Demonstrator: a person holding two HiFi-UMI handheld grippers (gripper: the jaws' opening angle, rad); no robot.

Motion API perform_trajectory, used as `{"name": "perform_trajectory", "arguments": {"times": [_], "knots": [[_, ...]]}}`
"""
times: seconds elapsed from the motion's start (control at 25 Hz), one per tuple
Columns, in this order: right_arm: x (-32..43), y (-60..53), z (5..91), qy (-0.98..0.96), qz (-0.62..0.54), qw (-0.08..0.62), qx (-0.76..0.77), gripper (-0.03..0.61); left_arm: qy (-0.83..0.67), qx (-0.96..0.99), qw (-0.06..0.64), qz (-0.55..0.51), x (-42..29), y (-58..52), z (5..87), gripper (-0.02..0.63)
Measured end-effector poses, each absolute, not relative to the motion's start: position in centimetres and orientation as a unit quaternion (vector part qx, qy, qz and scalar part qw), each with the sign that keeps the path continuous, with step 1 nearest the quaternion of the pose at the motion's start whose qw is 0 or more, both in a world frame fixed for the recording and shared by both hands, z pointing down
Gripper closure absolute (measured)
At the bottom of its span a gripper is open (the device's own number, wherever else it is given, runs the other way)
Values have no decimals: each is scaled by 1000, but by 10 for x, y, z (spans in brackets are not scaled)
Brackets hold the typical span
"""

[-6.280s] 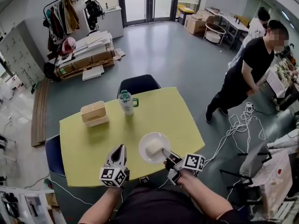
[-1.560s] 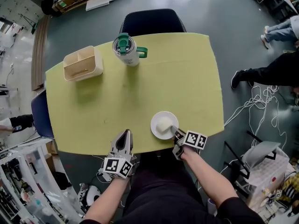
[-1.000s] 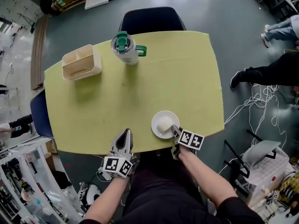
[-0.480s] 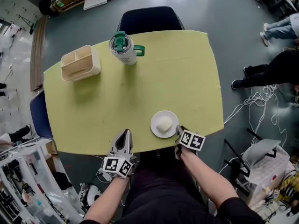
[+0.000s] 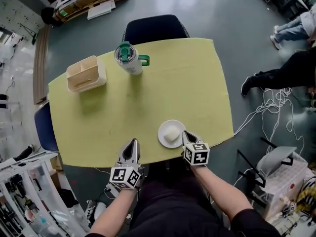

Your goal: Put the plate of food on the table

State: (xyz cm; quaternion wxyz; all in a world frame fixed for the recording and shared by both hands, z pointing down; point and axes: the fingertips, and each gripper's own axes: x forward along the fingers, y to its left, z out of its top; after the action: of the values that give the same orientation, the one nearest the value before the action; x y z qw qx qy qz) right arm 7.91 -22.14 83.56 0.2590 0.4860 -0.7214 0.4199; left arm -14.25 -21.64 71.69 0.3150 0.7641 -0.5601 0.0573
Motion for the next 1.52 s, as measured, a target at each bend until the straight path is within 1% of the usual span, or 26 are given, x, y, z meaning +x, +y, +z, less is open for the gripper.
{"name": "perform_trajectory", "arguments": {"times": [0.56,1.12,1.52], "knots": [[71,-242,781,-767,355,235,479,566,-565,768,297,49,-148,-230,686,606],[56,-266,703,-800,298,196,482,566,-563,786,253,27,-145,-243,624,606],[50,-268,646,-817,270,170,479,566,-545,808,224,22,-129,-240,578,606]]}}
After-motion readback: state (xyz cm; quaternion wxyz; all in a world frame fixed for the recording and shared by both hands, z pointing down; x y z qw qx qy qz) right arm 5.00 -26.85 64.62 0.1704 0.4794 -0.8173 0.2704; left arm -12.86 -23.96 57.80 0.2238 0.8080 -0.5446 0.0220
